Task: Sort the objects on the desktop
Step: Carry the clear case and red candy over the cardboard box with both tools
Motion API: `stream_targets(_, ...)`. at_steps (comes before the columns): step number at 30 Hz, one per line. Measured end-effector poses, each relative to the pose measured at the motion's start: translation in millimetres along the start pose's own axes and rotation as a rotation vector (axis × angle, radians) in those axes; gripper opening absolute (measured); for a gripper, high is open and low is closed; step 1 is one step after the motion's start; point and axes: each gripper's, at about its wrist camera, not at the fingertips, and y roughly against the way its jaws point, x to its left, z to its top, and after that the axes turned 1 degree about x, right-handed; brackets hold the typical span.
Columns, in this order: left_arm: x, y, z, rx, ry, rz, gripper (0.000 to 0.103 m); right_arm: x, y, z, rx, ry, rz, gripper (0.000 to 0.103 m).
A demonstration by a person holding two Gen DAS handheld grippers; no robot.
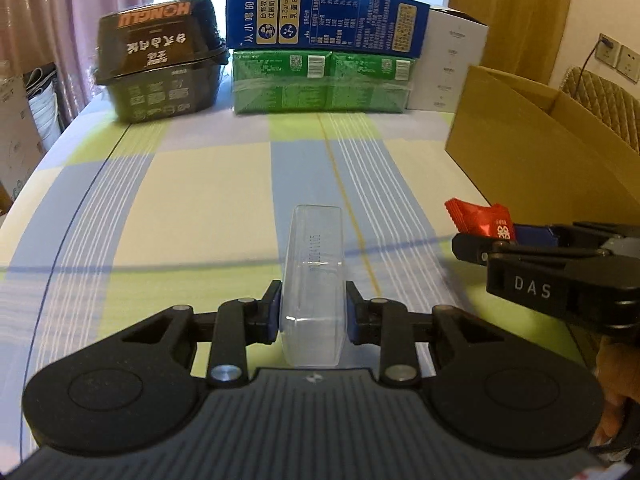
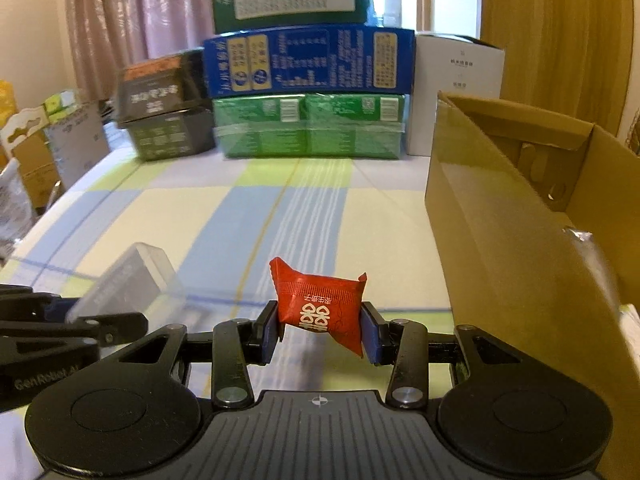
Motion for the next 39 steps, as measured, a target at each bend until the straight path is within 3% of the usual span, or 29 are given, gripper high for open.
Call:
stream_targets(21, -46.9, 135.5, -45.7, -0.028, 0.019, 0.026, 0.026, 5.6, 140.5, -33.7, 0.000, -0.031, 0.038, 0.039)
stream_targets(39, -68.1, 195.5, -60.9, -0.073, -0.004, 0.040, 0.026, -3.8, 205.7, -45.3, -0.020, -0.061, 0.029, 0.039)
